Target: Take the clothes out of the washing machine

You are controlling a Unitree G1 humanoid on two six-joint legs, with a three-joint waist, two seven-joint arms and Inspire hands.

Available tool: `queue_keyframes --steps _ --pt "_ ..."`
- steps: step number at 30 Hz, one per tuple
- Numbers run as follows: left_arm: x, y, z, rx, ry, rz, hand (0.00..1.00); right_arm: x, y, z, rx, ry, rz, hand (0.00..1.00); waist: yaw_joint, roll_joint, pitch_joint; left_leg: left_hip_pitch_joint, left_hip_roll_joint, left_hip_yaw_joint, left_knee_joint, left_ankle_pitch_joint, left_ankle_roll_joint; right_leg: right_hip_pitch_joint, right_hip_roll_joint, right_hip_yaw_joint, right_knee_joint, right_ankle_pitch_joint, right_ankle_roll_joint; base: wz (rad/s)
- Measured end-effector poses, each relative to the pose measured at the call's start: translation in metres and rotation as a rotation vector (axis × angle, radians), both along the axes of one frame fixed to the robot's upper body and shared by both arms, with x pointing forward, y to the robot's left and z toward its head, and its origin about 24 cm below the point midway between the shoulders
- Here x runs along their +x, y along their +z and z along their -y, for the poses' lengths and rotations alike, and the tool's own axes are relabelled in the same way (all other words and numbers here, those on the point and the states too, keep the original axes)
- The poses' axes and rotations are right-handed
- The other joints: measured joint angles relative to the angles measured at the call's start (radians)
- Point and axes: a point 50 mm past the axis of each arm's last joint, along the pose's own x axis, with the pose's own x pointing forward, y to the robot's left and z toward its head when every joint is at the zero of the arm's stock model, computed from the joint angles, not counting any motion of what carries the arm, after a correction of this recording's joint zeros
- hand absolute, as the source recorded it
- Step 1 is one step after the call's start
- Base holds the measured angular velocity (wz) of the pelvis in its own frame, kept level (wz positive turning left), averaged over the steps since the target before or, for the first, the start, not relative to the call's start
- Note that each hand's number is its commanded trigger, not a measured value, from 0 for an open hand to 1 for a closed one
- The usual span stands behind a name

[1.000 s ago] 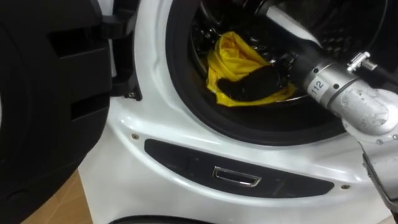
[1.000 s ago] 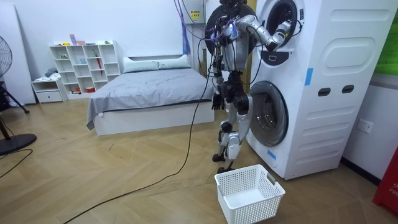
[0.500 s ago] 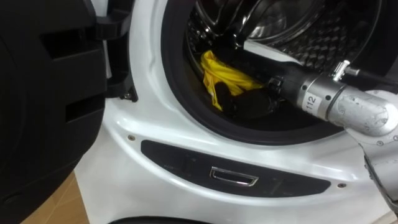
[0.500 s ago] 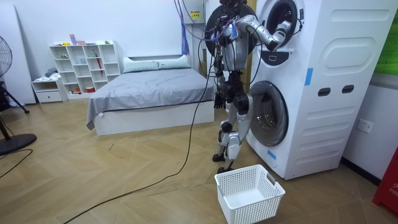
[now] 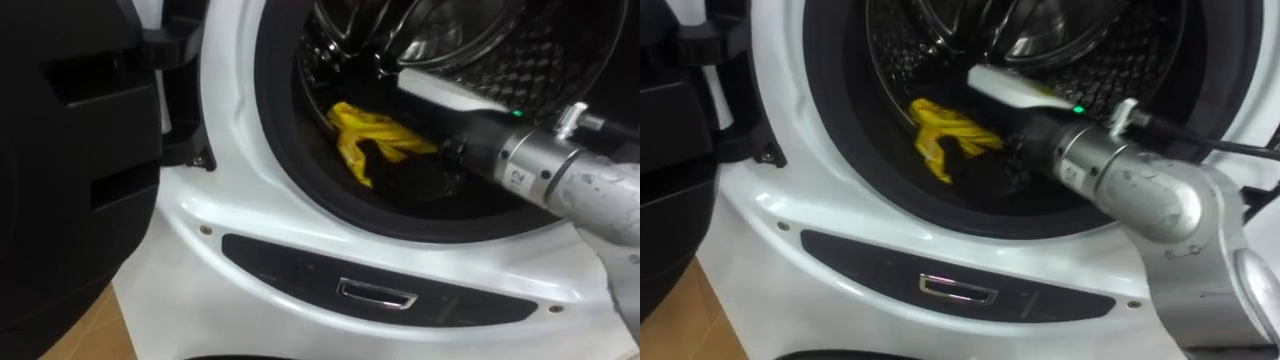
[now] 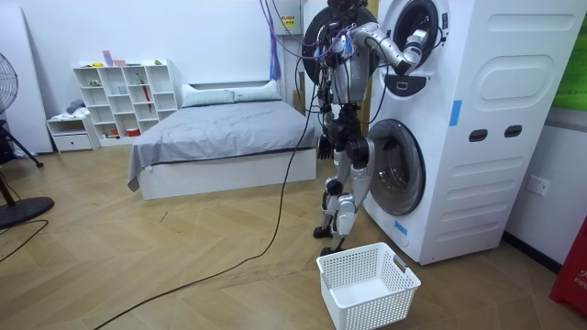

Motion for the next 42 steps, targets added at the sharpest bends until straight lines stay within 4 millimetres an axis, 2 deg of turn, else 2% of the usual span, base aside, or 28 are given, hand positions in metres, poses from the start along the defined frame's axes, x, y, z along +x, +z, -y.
queue_keyframes --steps 7,12,19,23,26,28,31,33,37,39,42 --pt "0.001 0.001 -0.002 0.01 -0.008 0.023 0.0 -0.005 0.01 0.002 -0.011 -0.01 0.063 1.0 -0.006 -0.009 -0.0024 0.003 -0.001 0.007 0.001 0.0 0.0 -0.001 -0.002 0.008 -0.001 0.0 0.0 0.0" --pt "-0.004 0.001 -0.003 0.01 0.009 0.027 0.0 -0.009 0.013 0.0 -0.018 0.003 0.082 1.0 -0.008 -0.008 -0.0021 0.005 0.0 0.019 0.001 0.0 0.0 -0.001 -0.002 0.038 -0.002 0.0 0.0 -0.03" --pt "-0.01 -0.001 -0.001 0.0 0.033 0.017 0.0 -0.019 0.02 -0.001 -0.024 0.027 0.141 1.0 -0.017 0.007 0.0067 0.007 0.0 0.022 0.001 0.0 0.0 -0.001 -0.003 0.056 -0.002 0.0 0.0 0.0" --pt "-0.017 -0.003 0.001 -0.007 0.036 0.004 0.0 -0.025 0.022 0.001 -0.008 0.049 0.173 1.0 -0.033 0.015 0.0079 0.004 0.001 0.025 0.001 0.0 0.0 -0.002 -0.005 0.059 -0.002 0.0 0.001 0.04" --pt "-0.023 -0.004 0.003 -0.008 0.037 0.0 0.0 -0.03 0.025 0.005 0.027 0.077 0.187 1.0 -0.041 0.024 0.006 0.007 0.003 0.058 0.001 0.0 0.001 -0.003 -0.005 0.081 -0.002 0.001 0.001 -0.09" --pt "-0.026 -0.005 0.004 -0.009 0.051 0.005 0.0 -0.043 0.026 0.007 0.046 0.11 0.215 1.0 -0.064 0.03 0.004 0.006 0.004 0.067 0.001 0.0 0.001 -0.003 -0.005 0.085 0.0 0.001 0.001 0.03" --pt "-0.034 -0.006 0.006 -0.003 0.057 -0.011 0.0 -0.05 0.029 0.007 0.109 0.169 0.231 1.0 -0.085 0.033 0.0027 0.01 0.007 0.104 0.004 0.0 0.001 -0.005 -0.005 0.112 0.0 0.001 0.002 -0.17" --pt "-0.035 -0.007 0.007 -0.002 0.057 -0.009 0.0 -0.057 0.028 0.005 0.134 0.207 0.229 1.0 -0.089 0.034 0.0026 0.01 0.009 0.113 0.004 0.0 0.001 -0.008 -0.005 0.122 0.0 0.002 0.003 -0.21" --pt "-0.044 -0.01 0.016 -0.02 0.051 -0.023 0.0 -0.071 0.023 0.014 0.168 0.202 0.248 1.0 -0.104 0.046 0.0 0.021 0.017 0.153 0.004 -0.009 0.013 -0.005 0.0 0.142 0.0 0.005 0.008 -0.18" --pt "-0.05 -0.011 0.018 -0.026 0.055 -0.033 0.0 -0.075 0.02 0.023 0.218 0.169 0.26 1.0 -0.115 0.051 0.0013 0.027 0.018 0.162 0.002 -0.01 0.016 -0.003 0.001 0.154 0.001 0.008 0.013 -0.1" --pt "-0.056 -0.011 0.018 -0.023 0.062 -0.045 0.0 -0.08 0.012 0.026 0.265 0.146 0.272 1.0 -0.118 0.054 -0.0002 0.032 0.019 0.175 0.005 -0.012 0.017 -0.002 0.001 0.165 0.003 0.011 0.018 -0.13"
